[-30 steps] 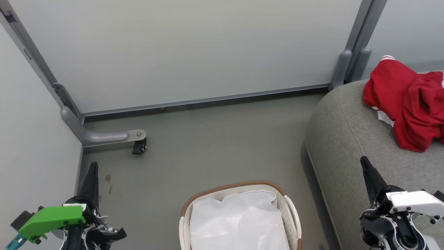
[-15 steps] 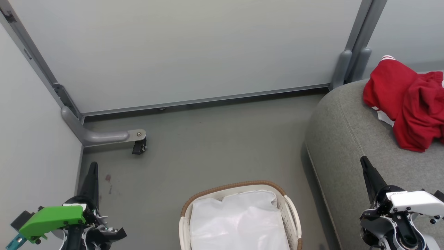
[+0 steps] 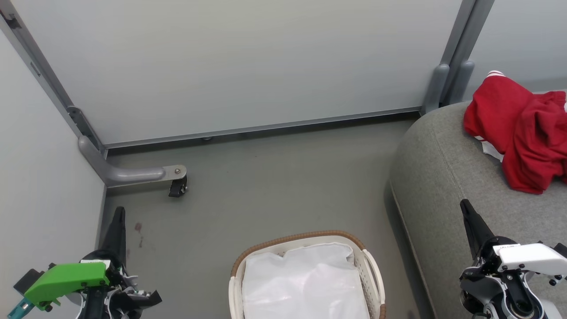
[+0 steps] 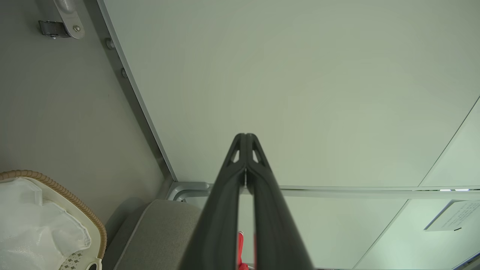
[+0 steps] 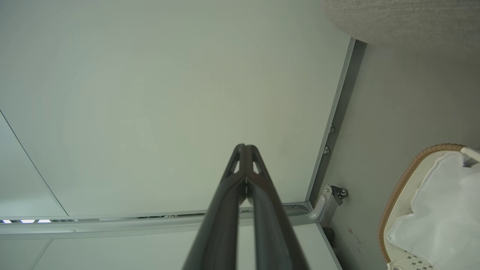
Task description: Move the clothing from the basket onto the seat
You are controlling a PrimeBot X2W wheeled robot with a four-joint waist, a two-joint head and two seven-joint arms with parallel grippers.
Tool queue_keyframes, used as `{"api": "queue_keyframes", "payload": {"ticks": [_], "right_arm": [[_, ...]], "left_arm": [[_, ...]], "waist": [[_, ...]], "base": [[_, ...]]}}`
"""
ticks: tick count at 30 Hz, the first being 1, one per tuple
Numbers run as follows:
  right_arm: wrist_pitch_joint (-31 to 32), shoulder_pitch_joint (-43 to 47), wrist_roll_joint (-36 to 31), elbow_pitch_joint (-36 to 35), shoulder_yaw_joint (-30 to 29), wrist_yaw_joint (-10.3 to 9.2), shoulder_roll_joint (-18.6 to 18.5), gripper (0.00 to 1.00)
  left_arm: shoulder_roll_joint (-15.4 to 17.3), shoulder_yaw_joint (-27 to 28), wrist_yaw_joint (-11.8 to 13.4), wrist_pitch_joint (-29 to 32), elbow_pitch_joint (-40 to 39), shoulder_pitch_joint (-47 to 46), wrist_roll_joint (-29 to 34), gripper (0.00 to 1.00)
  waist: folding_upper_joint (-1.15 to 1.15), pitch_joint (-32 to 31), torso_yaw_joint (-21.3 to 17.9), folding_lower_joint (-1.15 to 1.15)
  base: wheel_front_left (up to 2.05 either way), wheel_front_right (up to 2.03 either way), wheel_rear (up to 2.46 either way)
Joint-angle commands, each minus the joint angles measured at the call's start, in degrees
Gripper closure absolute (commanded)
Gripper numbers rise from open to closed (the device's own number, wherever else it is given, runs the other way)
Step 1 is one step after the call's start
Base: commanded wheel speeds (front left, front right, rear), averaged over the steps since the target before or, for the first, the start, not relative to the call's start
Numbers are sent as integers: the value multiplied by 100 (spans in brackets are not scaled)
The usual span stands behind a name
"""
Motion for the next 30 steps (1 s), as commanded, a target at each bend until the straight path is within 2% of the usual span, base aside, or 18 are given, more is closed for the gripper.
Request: {"api": "queue_keyframes", "payload": {"ticks": [1,30], "right_arm": [[7,-46,19,-21,-13,-3,-34,100],[6,-46,20,-21,-12,-3,-34,100]], "left_arm": [[31,12,-34,25,-11,-57,-25,100],[31,11,-34,24,-11,-57,-25,100]], "waist": [[0,0,0,0],[0,0,0,0]], "base": [[0,0,0],[0,0,0]]}}
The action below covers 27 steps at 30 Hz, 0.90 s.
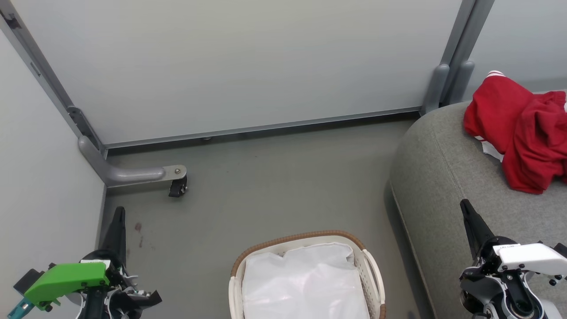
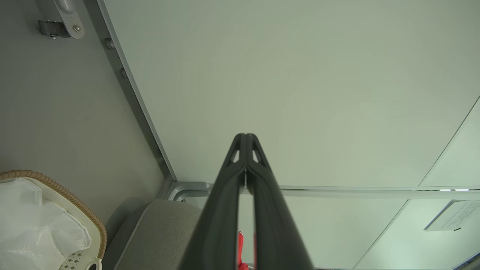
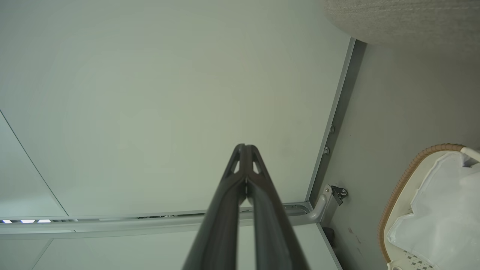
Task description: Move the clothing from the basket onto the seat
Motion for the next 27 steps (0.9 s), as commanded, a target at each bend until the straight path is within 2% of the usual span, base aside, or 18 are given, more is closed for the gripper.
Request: {"api": "queue_keyframes", "payload": {"ticks": [1,27], "right_arm": [[6,-45,20,-21,-12,-2,-34,100],[6,-46,20,-20,-11,-2,-34,100]], "left_arm": [[31,11,-34,24,-10,-57,-25,100],[31,10,-34,24,-11,-57,-23,100]], "waist": [[0,0,0,0],[0,0,0,0]], "base": [[0,0,0],[0,0,0]]}}
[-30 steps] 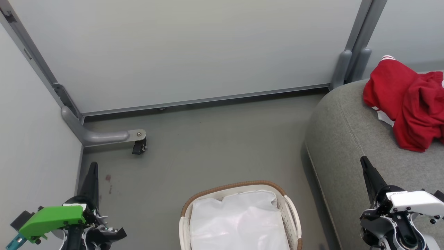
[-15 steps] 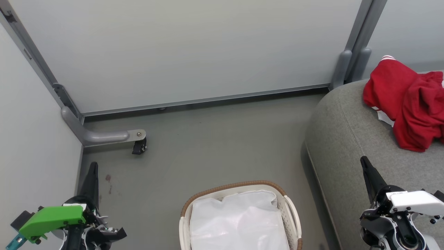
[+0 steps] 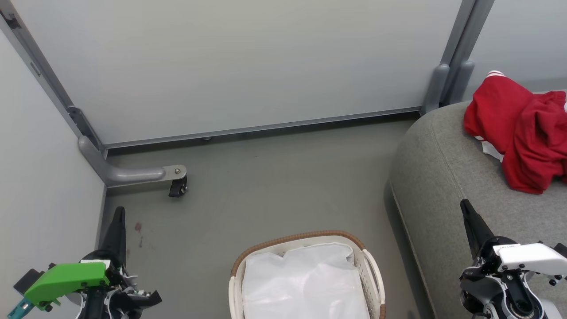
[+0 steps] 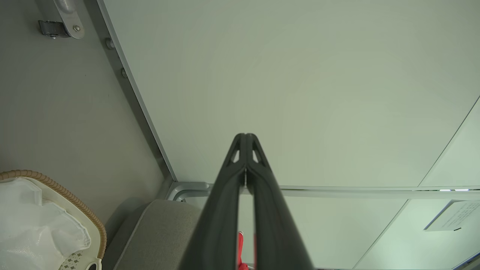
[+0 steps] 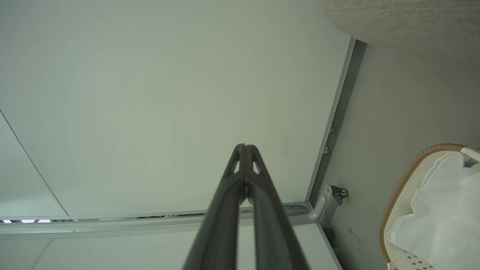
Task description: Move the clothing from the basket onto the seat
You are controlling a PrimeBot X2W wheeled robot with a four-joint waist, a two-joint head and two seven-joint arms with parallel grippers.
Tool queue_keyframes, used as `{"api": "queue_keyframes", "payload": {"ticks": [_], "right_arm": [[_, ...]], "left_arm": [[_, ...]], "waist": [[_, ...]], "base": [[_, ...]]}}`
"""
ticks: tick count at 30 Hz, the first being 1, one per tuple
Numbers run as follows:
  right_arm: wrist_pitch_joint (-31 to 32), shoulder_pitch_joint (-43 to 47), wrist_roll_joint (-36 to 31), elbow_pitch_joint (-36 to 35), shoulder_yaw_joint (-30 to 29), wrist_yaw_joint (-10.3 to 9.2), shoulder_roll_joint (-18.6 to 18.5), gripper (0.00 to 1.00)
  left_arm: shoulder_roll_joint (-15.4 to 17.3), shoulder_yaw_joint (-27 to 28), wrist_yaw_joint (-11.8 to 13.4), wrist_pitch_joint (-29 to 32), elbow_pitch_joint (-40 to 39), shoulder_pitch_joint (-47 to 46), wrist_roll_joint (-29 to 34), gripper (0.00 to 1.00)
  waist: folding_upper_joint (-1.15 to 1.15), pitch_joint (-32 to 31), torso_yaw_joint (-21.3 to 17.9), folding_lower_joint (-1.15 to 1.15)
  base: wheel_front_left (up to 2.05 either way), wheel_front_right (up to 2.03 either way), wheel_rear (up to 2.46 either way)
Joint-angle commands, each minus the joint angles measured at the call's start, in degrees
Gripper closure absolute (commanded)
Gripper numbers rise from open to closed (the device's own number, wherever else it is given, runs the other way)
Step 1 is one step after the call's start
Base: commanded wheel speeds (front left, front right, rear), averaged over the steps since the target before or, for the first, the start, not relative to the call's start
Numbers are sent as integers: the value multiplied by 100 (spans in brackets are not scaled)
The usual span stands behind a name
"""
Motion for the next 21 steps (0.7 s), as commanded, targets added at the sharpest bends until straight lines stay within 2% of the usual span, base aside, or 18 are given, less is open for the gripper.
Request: {"api": "queue_keyframes", "payload": {"ticks": [1,21], "right_arm": [[6,-46,20,-19,-11,-2,-34,100],[5,-46,20,-19,-11,-2,-34,100]], "left_arm": [[31,10,-34,24,-11,-57,-20,100],[32,10,-34,24,-10,-57,-19,100]], "waist": [[0,0,0,0],[0,0,0,0]], "base": [[0,0,0],[0,0,0]]}}
